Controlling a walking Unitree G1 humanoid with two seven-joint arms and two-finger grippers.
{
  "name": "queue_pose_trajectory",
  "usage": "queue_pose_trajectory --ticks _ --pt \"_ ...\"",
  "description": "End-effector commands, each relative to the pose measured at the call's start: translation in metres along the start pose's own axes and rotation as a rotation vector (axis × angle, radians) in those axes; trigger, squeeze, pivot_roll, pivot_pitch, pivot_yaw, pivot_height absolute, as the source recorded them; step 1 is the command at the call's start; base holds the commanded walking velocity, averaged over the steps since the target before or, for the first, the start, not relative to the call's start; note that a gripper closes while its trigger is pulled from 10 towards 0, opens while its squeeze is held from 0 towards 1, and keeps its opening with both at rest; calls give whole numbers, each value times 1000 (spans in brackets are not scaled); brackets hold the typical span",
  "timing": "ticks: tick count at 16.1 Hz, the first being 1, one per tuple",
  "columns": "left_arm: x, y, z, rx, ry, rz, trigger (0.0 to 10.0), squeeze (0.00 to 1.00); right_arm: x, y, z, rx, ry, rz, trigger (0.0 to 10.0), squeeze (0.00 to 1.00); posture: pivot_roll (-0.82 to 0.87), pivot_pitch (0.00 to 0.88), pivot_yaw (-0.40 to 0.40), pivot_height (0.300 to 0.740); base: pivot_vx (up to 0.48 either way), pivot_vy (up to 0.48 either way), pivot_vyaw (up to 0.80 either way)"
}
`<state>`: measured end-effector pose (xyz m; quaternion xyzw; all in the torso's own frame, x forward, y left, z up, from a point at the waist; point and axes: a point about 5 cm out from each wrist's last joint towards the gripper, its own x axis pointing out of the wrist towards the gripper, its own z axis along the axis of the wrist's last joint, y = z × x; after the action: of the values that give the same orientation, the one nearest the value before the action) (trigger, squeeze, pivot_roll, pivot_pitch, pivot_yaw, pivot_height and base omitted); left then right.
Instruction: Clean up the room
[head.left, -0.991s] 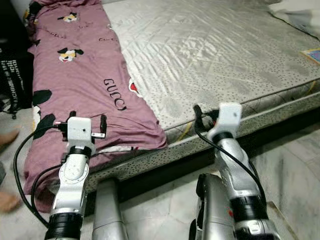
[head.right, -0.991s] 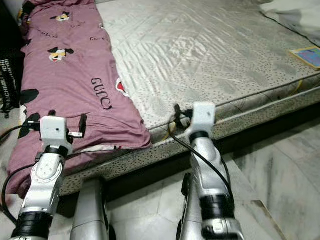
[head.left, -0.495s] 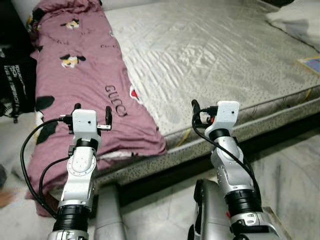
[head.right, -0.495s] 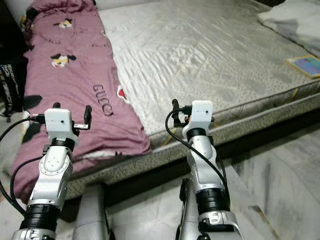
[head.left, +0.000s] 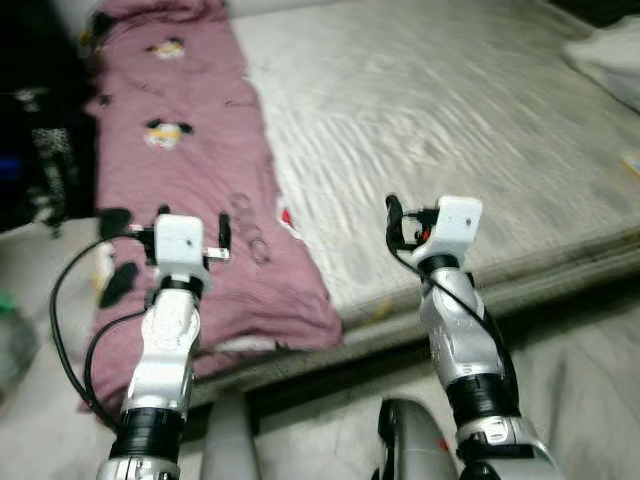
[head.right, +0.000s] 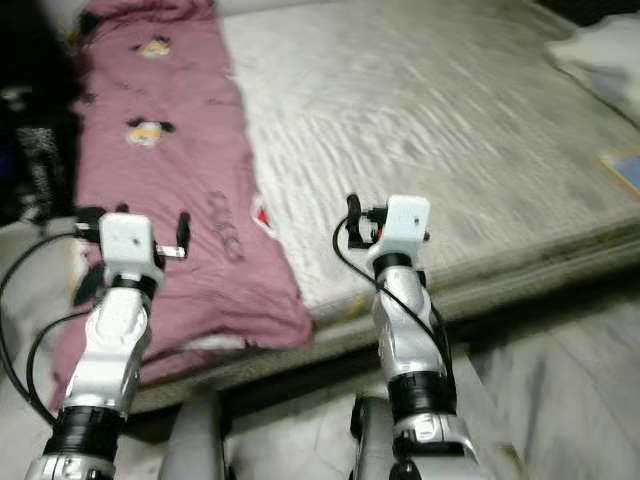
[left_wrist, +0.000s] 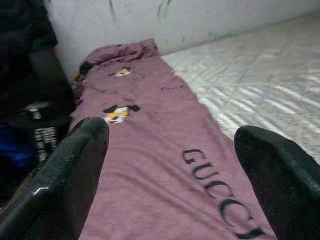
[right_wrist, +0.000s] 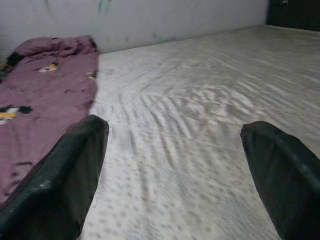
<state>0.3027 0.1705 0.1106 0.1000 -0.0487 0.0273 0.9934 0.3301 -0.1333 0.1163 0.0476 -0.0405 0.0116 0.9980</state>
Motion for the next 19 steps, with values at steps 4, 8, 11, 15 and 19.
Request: queue_pose_trajectory --ticks 4,8,11,15,19 --pt "2 -3 -8 -10 70 -56 10000 0 -6 3 -9 -2 19 0 10000 0 25 0 47 740 0 0 0" --pt "6 -18 -7 3 73 -103 10000 0 -6 0 -9 -15 20 -1 10000 0 20 0 31 740 0 0 0" --pt "5 -19 -6 -5 66 -89 10000 0 -6 -1 -10 -22 27 5 10000 0 19 0 26 740 0 0 0" --pt "6 -20 -7 1 69 -98 10000 0 -6 0 -10 -25 26 10 10000 0 19 0 25 740 0 0 0" --pt "6 -21 -7 -1 69 -98 10000 0 -6 0 -10 -25 24 14 10000 0 22 0 25 740 0 0 0"
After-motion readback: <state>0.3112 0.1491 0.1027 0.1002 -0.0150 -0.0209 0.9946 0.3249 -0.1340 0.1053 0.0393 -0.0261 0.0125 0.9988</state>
